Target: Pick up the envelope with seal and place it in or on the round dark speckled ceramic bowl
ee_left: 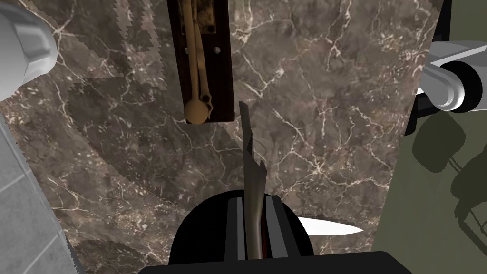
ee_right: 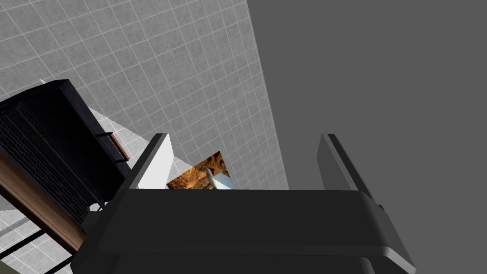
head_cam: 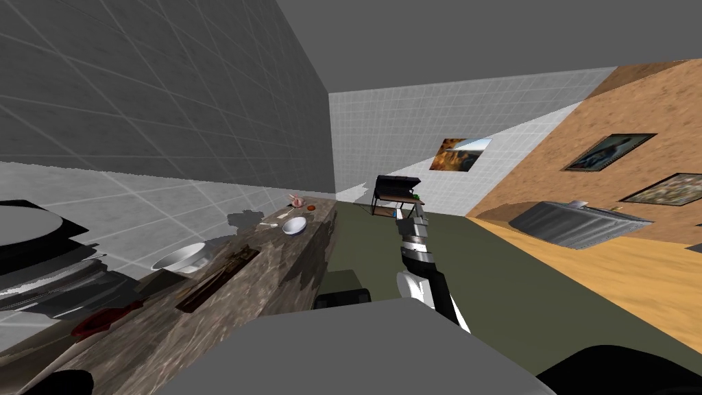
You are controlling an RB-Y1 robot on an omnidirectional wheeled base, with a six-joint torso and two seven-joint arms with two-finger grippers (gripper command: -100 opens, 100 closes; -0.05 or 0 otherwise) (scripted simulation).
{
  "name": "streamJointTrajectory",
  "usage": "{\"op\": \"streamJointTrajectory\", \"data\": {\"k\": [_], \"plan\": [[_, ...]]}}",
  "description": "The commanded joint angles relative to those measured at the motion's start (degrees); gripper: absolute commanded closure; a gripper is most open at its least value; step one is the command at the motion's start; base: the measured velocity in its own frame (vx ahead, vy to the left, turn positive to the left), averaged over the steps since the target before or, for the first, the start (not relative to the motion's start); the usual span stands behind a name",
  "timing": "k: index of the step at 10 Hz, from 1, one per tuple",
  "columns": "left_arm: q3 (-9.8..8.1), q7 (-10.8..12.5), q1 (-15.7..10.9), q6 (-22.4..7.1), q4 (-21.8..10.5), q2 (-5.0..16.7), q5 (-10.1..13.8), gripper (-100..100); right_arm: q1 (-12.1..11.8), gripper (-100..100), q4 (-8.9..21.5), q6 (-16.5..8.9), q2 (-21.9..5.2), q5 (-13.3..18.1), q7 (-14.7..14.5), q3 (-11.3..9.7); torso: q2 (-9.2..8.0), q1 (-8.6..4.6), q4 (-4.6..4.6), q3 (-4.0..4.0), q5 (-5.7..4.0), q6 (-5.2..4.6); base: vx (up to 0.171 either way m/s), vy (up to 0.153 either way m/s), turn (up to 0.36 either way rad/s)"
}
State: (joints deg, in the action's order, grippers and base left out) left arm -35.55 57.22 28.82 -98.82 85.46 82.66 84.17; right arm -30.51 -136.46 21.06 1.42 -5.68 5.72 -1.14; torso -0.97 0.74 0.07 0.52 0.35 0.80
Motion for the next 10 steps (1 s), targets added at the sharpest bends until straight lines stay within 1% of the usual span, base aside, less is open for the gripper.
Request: {"op": "streamJointTrajectory", "data": {"k": [1,5,6,9,10], "plan": [[-0.44,0.99,1.16,0.25,-0.02,1.72,1.95,100,0.00,0,0.00,0.00,0.00,0.00,0.00,0.00,0.00,0.00,0.00,0.00,0.00,0.00,-0.075,0.035,-0.032],[-1.13,2.77,3.36,0.99,-0.41,5.48,6.08,100,0.00,0,0.00,0.00,0.00,0.00,0.00,0.00,-0.11,0.02,0.02,0.06,0.00,0.10,-0.081,0.028,-0.033],[-1.41,3.49,4.24,1.26,-0.54,7.00,7.73,100,0.00,0,0.00,0.00,0.00,0.00,0.00,0.00,-0.09,0.02,0.01,0.05,0.00,0.12,-0.089,0.019,-0.045],[-1.91,4.72,5.74,1.66,-0.72,9.59,10.54,100,0.00,0,0.00,0.00,0.00,0.00,0.00,0.00,-0.16,0.10,0.02,0.09,0.02,0.19,-0.070,0.034,-0.031],[-1.60,4.46,5.31,1.71,-0.69,9.05,9.94,100,0.00,0,0.00,0.00,0.00,0.00,0.00,0.00,-0.16,0.11,0.02,0.10,0.02,0.20,-0.028,0.015,-0.009]]}}
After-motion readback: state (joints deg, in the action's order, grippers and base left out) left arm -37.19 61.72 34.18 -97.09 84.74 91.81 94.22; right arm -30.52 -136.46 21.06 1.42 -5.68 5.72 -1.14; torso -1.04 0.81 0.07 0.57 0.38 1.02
